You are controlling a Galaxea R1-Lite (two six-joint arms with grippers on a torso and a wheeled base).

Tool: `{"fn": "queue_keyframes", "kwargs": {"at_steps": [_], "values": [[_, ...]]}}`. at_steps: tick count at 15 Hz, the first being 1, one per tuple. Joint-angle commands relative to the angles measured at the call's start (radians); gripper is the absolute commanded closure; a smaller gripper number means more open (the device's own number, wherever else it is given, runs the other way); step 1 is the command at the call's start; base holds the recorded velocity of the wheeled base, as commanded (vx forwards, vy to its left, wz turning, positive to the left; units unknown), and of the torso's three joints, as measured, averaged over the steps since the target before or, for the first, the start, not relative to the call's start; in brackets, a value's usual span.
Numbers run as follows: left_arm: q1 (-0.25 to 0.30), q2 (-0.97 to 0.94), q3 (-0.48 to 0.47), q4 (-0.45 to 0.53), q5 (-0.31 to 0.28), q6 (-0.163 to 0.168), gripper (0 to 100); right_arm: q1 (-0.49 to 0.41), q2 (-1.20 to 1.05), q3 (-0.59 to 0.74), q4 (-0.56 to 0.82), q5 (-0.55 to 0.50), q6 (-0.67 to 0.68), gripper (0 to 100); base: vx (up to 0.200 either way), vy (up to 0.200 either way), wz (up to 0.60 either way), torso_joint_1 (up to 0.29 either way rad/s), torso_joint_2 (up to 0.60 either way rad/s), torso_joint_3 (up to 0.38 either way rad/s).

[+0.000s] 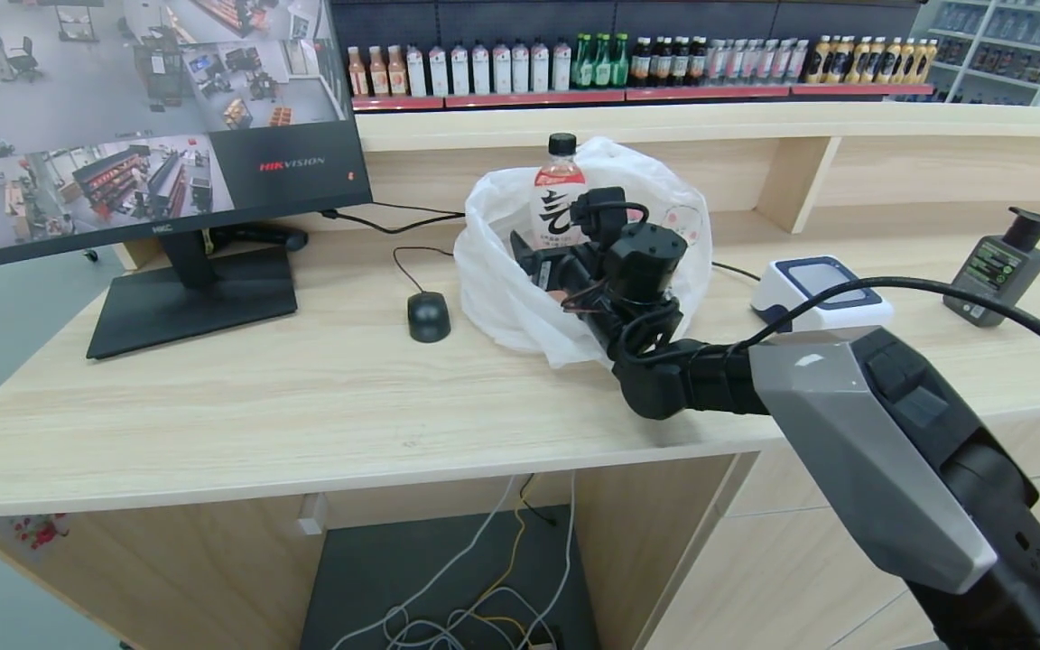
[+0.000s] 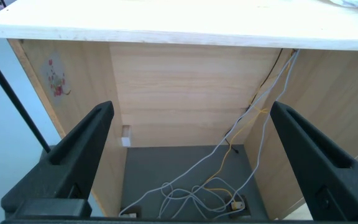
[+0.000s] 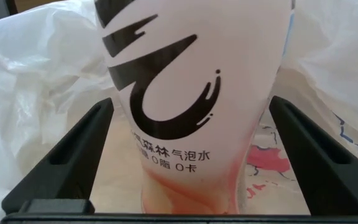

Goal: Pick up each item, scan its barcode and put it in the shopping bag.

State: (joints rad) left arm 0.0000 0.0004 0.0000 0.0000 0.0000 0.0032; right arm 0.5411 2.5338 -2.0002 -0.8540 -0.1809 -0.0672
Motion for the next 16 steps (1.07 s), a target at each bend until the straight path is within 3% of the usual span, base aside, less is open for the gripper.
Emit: {"fn": "queue_keyframes", "kwargs": {"at_steps": [1,14,16], "values": [[0.000,0.000,0.000,0.000,0.000,0.000,0,0.002,0.000,0.000,0.000,0.004,-0.002,0,0.000,0.000,0.00,0.000,0.00,0.000],[0.000,0.000,0.000,0.000,0.000,0.000,0,0.027,-0.142,0.001,-0.039,0.006,-0.062,0,0.000,0.000,0.00,0.000,0.00,0.000],[-0.002,0.000,0.000,0.000,0.000,0.001,0,0.030,-0.201,0.120,-0.069,0.009,-0.062,0,0.000,0.000,0.00,0.000,0.00,0.000]]}}
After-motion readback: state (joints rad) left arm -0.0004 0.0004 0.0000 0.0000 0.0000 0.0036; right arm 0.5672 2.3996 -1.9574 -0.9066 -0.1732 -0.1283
